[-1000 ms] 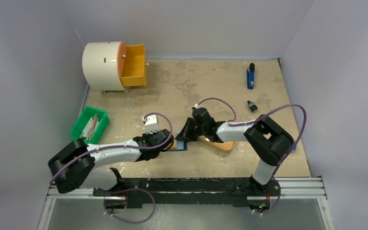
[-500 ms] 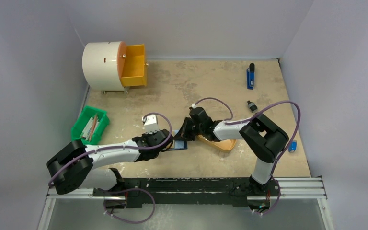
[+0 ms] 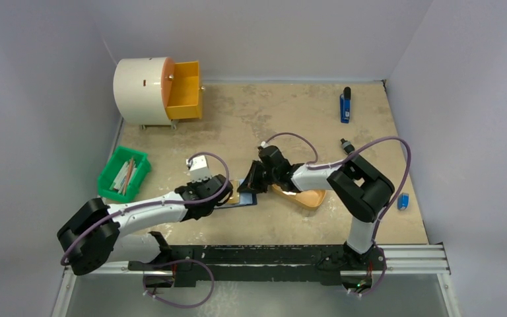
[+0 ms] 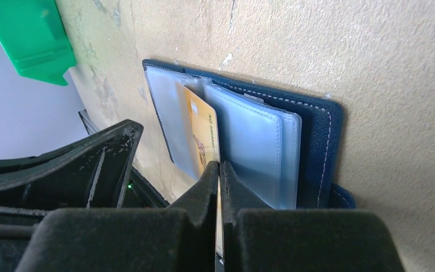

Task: Put the credit cards into the card holder
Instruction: Insert the credit card into the card holder.

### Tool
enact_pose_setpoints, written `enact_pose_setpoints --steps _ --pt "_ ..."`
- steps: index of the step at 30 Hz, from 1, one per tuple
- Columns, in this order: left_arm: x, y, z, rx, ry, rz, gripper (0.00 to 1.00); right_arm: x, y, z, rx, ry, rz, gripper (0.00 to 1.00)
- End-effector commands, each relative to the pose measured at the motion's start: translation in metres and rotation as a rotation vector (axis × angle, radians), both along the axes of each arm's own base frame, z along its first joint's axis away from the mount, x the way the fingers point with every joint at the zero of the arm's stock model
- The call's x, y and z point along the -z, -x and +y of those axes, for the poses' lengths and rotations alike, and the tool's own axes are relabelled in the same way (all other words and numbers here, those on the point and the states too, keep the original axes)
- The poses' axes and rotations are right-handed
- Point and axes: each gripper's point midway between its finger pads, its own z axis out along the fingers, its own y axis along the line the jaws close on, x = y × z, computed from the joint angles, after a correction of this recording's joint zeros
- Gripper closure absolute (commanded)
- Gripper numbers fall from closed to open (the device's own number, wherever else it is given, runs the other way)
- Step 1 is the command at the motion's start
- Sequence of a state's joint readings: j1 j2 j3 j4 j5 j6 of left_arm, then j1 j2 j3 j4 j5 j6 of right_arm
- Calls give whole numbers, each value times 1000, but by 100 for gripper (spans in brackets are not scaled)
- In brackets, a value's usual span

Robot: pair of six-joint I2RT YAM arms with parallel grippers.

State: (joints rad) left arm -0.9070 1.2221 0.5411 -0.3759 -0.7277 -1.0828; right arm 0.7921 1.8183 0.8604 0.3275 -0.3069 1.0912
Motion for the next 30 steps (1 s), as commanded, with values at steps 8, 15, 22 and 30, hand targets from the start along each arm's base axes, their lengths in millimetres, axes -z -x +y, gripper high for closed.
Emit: enact_pose_setpoints --steps 8,15,22,30 --pt "26 -3 22 -86 18 75 97 -5 -1 10 -66 4 -26 100" --pt "43 -3 7 -45 57 125 100 -9 -1 16 -107 -3 -38 100" --pt "43 -4 -2 -26 96 123 100 -6 3 25 -137 -16 -25 100" --pt "44 -2 -3 -25 115 125 100 -8 3 35 -160 -32 -22 100"
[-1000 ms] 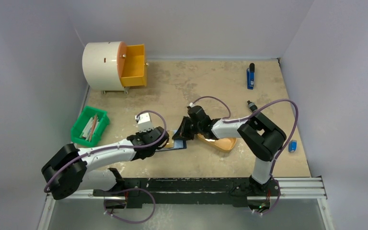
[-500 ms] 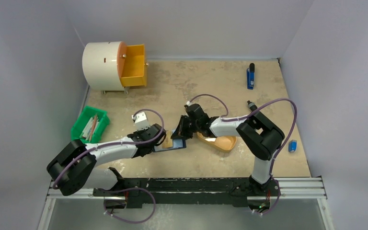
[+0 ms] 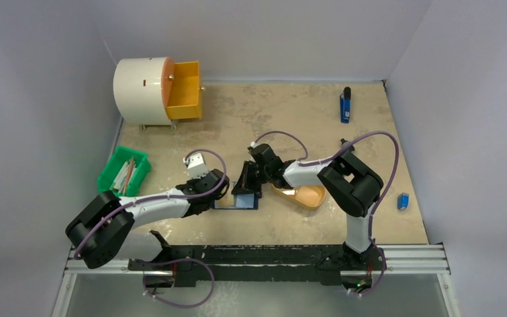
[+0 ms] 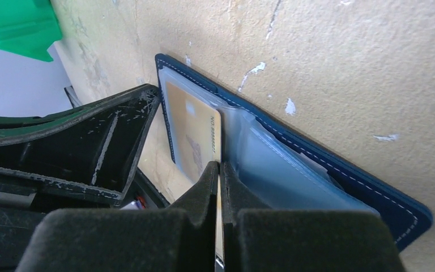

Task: Put the credit cards into the card holder
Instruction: Insert the credit card into the card holder.

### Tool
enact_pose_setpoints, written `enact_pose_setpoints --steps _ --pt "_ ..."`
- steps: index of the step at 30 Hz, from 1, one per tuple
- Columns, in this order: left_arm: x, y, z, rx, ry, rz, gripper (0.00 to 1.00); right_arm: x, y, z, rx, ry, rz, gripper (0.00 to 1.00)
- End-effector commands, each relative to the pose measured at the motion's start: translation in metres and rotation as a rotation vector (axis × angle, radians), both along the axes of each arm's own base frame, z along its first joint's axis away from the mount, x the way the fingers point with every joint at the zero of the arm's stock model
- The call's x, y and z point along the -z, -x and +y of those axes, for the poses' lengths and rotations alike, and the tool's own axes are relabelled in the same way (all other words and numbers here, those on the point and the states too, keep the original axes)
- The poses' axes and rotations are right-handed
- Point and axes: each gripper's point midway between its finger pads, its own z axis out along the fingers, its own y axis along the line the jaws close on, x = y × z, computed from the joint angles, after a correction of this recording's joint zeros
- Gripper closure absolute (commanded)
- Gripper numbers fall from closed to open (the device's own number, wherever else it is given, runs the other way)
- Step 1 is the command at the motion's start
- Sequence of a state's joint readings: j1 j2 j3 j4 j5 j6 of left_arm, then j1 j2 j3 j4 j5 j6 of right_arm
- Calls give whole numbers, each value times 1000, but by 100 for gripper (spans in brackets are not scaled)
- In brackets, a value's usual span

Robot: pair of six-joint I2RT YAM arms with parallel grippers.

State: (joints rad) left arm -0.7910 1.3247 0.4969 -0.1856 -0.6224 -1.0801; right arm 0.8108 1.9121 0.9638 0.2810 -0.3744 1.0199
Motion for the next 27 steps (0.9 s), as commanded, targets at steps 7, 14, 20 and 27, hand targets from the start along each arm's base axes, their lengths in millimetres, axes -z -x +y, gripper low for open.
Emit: enact_pose_setpoints --steps 7,14,20,27 --pt "19 19 -3 34 45 86 100 -22 3 25 -67 -74 -26 100" --pt "15 20 3 23 30 73 100 -29 15 18 -97 -73 -10 89" --pt "3 18 9 10 18 41 100 -41 14 5 -93 -22 -60 58" --pt "-20 14 14 -8 17 -4 96 -83 4 -15 -77 48 -205 32"
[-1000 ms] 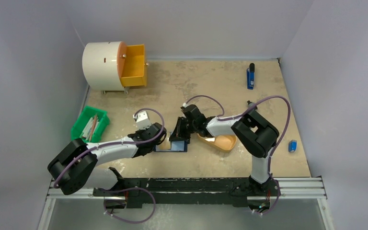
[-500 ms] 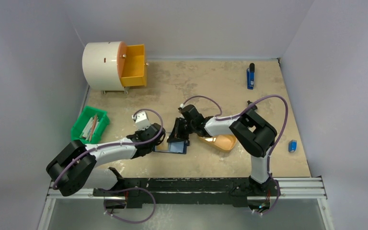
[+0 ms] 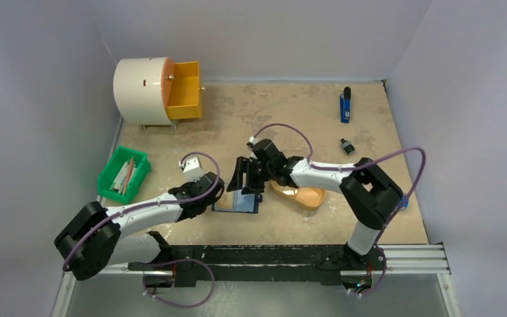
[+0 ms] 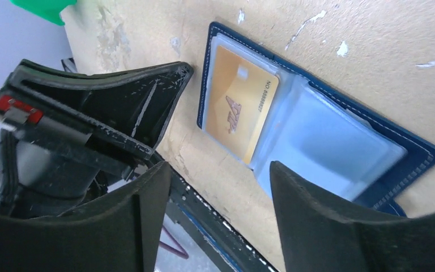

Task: Put the credit cards into the card holder
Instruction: Insert the credit card into the card holder, then pick up the credit card from the storage box.

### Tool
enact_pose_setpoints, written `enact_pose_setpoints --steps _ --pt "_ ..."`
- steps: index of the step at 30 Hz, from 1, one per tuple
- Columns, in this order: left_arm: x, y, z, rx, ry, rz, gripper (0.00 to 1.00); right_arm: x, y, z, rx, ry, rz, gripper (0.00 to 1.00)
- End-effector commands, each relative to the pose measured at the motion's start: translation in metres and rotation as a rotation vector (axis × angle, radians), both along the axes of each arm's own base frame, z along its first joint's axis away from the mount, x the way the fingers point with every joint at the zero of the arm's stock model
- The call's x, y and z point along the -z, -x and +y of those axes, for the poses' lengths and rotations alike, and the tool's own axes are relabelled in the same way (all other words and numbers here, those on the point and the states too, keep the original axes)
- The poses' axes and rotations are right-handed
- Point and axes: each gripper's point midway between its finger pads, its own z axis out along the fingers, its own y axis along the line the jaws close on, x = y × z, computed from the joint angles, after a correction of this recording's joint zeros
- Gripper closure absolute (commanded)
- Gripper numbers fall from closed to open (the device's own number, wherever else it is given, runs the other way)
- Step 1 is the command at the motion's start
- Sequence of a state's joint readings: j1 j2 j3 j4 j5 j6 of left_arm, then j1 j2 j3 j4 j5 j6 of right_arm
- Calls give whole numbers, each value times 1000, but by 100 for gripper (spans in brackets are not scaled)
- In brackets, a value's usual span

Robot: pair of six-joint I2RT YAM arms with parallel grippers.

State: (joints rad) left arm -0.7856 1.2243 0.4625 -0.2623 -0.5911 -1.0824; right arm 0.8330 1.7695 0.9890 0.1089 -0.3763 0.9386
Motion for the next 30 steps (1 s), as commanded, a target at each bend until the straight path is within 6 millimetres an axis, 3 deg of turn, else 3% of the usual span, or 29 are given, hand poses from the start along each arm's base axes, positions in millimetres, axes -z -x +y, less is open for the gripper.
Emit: enact_pose_setpoints --steps 1,4,8,13,15,18,22,30 --pt "-22 -2 5 -20 8 -43 92 -50 -16 -15 10 47 -190 29" --pt "-41 -5 6 -19 27 -89 77 -60 -18 -49 104 155 -235 28" --pt "-63 -6 6 -13 79 -159 60 -56 -22 -116 370 230 -267 31" --pt "-74 -8 5 -6 113 -198 53 -37 -11 -165 516 185 -180 45" --pt "-72 -8 5 -7 107 -191 53 -31 -7 -178 547 215 -180 49" --pt "-65 -7 5 -10 92 -166 53 -21 -6 -196 619 252 -158 46" --pt "-57 -6 6 -21 76 -143 53 -11 -5 -207 698 271 -120 40" --pt "-48 -7 2 -20 65 -112 53 11 -15 -222 783 335 -67 39"
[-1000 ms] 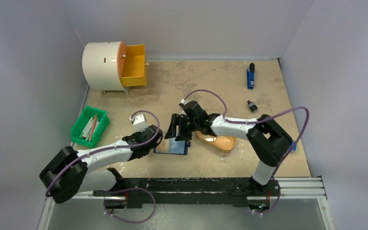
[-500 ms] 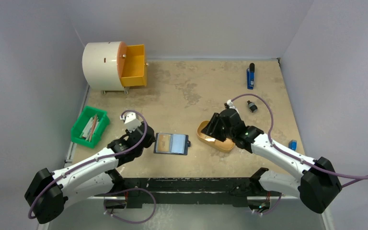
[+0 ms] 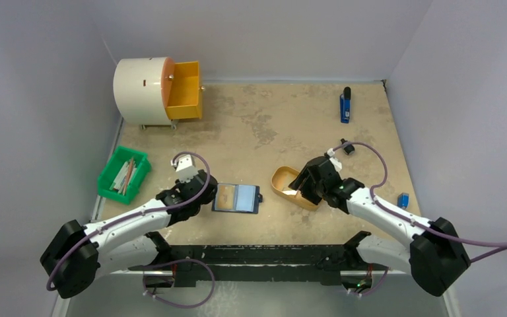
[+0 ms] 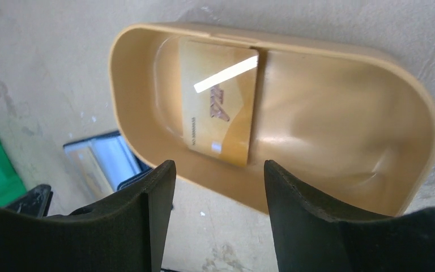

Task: Put the credit cards into the card holder
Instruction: Pick up the credit card from the storage box.

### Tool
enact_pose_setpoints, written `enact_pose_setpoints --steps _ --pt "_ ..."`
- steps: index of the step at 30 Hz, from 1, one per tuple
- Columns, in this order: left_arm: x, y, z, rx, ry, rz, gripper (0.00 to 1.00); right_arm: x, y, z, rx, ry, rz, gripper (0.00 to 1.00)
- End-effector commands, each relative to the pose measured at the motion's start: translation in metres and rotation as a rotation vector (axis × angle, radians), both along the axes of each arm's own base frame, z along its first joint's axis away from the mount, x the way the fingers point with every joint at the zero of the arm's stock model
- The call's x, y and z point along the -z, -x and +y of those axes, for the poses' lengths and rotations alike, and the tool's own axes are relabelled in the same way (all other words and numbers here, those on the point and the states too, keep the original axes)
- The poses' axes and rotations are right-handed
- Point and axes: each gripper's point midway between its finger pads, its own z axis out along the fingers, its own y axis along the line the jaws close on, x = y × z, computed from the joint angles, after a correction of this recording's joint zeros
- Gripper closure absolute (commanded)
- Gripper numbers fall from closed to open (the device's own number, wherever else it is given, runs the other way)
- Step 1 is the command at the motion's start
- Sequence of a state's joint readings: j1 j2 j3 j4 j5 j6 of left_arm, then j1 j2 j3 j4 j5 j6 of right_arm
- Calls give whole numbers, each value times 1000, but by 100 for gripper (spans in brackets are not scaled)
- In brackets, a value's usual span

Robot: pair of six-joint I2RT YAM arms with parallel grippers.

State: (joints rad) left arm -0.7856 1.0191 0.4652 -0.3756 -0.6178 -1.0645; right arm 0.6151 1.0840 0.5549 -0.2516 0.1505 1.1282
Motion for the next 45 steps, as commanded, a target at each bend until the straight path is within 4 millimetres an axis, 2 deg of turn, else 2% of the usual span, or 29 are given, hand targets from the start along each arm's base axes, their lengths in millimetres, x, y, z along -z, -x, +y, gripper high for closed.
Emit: enact_pose_setpoints --steps 1,11,19,26,33,45 --pt "-10 -10 -9 -15 27 -27 53 14 -11 -12 87 35 28 39" --pt "-7 -10 -11 -10 29 -17 55 33 -26 -7 80 32 45 41" --pt "-4 -10 -12 -11 32 -13 55 45 -32 -3 60 46 75 52" --pt "0 -7 -10 -16 35 -7 56 56 -25 -11 60 90 101 70" --pt "1 -6 -9 -15 34 -6 56 61 -17 -17 68 97 115 77" --pt "-2 -7 -8 -21 32 -12 57 55 1 -33 90 96 89 90"
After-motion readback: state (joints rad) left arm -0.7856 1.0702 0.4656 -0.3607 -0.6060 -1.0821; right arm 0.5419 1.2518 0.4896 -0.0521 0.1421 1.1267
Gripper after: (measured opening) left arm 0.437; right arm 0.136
